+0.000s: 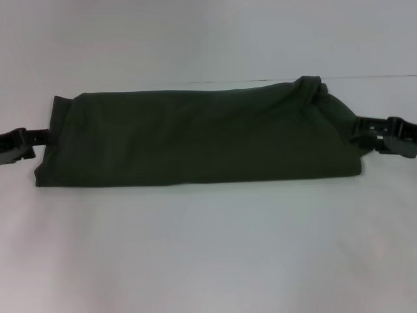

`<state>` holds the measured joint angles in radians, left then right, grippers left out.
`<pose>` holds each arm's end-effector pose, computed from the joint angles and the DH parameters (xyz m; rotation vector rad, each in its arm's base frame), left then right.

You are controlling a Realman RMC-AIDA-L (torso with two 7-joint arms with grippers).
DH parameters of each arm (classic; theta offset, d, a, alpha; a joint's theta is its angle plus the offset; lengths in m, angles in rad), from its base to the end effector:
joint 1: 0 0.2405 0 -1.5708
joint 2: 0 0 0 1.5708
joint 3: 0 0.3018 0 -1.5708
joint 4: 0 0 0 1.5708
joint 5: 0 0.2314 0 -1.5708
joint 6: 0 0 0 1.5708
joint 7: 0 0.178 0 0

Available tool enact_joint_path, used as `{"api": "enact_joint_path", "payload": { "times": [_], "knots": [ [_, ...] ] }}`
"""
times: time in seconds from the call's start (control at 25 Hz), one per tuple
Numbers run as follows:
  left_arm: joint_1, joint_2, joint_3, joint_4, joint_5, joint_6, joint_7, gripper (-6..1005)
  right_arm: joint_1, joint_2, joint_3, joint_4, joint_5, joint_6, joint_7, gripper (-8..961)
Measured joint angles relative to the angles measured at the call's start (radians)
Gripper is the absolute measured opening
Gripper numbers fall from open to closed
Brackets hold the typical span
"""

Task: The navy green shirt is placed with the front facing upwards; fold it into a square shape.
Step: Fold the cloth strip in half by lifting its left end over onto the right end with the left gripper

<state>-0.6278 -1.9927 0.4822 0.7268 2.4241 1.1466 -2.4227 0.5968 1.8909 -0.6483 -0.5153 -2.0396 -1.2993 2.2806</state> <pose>-0.3814 0.4572 0.0351 -1.8200 -1.6951 -0.4476 0.3558 0.4404 0.0225 -2.0477 1.7667 0.6925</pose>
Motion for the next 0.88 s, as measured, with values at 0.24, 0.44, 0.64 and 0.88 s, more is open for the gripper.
{"api": "enact_joint_path", "payload": {
  "times": [0.24,0.44,0.64,0.88],
  "knots": [
    [-0.007,-0.010,0.012,-0.020,0.050,-0.091,-0.006,668,-0.009,0.009,-0.001,0.000,-0.009,-0.001,-0.003,869],
    [-0.013,-0.016,0.038,-0.058,0.059,-0.131,0.000,666,-0.007,0.012,-0.001,0.001,-0.010,0.002,-0.006,869],
    [-0.014,-0.027,0.089,-0.068,0.061,-0.169,-0.005,664,0.000,0.014,-0.002,0.005,-0.010,0.008,-0.007,869],
    [-0.020,-0.027,0.094,-0.071,0.062,-0.165,-0.009,662,0.003,0.014,-0.002,0.001,-0.011,0.008,-0.009,869]
  ]
}}
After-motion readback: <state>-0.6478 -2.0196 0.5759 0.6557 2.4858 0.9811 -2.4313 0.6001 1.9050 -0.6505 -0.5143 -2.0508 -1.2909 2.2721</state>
